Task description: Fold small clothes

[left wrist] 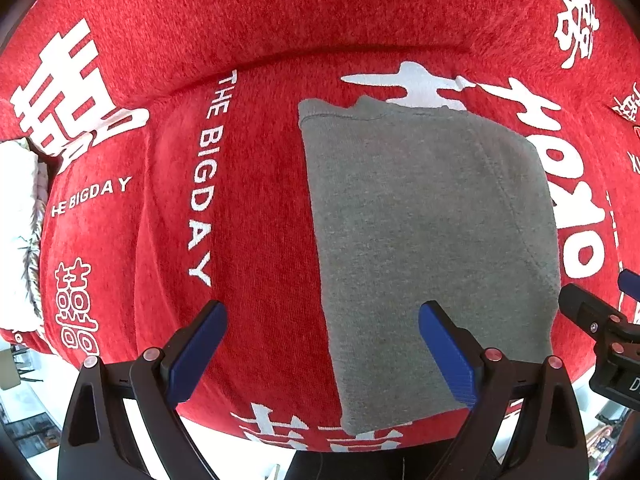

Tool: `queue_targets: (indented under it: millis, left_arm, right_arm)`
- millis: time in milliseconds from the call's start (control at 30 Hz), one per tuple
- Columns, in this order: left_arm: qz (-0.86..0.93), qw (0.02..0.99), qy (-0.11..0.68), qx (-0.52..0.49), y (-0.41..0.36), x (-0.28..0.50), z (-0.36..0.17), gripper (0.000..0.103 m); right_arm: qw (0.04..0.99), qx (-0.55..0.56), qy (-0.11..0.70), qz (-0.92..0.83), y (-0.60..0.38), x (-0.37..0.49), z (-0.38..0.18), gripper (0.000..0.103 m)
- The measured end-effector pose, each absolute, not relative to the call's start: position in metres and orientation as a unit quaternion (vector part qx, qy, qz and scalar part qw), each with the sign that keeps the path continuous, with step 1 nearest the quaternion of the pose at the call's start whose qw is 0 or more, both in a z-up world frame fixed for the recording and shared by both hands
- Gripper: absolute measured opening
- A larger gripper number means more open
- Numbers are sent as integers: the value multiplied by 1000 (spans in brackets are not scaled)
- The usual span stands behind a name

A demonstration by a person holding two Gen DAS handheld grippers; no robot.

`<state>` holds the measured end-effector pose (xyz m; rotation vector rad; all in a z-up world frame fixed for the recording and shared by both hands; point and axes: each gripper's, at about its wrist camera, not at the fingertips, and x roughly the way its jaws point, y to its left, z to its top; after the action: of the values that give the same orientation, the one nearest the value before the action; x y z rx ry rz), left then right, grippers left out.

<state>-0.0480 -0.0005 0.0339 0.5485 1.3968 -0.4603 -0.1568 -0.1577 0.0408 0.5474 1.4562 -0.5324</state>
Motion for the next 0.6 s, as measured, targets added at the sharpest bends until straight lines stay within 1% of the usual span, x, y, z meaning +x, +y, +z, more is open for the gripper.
queue_targets:
  millis: [600]
  left_arm:
    - [-208,709,633,234,3,-39,31,97]
  right_arm:
    - [677,244,650,-244,-154,-153,39,103]
